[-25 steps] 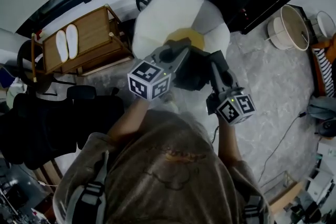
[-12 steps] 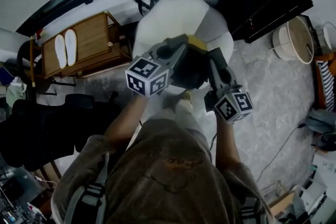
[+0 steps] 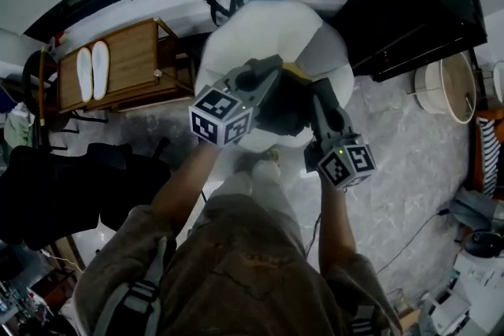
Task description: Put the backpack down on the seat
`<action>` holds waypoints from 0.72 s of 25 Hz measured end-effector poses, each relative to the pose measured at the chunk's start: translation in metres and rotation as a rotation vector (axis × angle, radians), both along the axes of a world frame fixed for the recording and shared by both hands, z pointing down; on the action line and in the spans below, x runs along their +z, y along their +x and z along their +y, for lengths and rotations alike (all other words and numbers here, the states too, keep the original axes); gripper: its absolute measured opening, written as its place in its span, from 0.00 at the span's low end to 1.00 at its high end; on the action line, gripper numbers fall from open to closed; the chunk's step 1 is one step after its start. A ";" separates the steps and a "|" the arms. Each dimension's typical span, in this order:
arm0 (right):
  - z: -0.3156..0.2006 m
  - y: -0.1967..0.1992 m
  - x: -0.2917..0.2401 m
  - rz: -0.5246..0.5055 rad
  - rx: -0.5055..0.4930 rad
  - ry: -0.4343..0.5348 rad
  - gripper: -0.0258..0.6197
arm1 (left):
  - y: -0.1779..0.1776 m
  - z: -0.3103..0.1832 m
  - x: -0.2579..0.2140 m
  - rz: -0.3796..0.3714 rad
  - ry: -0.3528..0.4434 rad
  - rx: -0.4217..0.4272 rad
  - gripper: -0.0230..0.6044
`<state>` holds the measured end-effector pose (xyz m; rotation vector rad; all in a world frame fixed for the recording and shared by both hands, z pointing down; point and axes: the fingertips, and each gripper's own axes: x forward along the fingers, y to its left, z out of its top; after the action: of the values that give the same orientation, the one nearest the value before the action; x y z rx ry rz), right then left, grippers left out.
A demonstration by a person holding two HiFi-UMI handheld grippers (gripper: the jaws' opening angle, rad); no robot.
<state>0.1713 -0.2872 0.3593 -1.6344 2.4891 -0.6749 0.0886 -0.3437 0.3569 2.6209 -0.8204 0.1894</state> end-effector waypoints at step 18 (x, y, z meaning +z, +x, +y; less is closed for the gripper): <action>-0.113 0.057 0.108 0.019 -0.023 -0.063 0.09 | 0.053 -0.092 0.110 -0.040 -0.050 -0.023 0.08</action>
<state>0.2280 -0.4001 0.4676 -1.6432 2.5282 -0.7521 0.1415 -0.4360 0.4673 2.5673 -0.8474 0.2534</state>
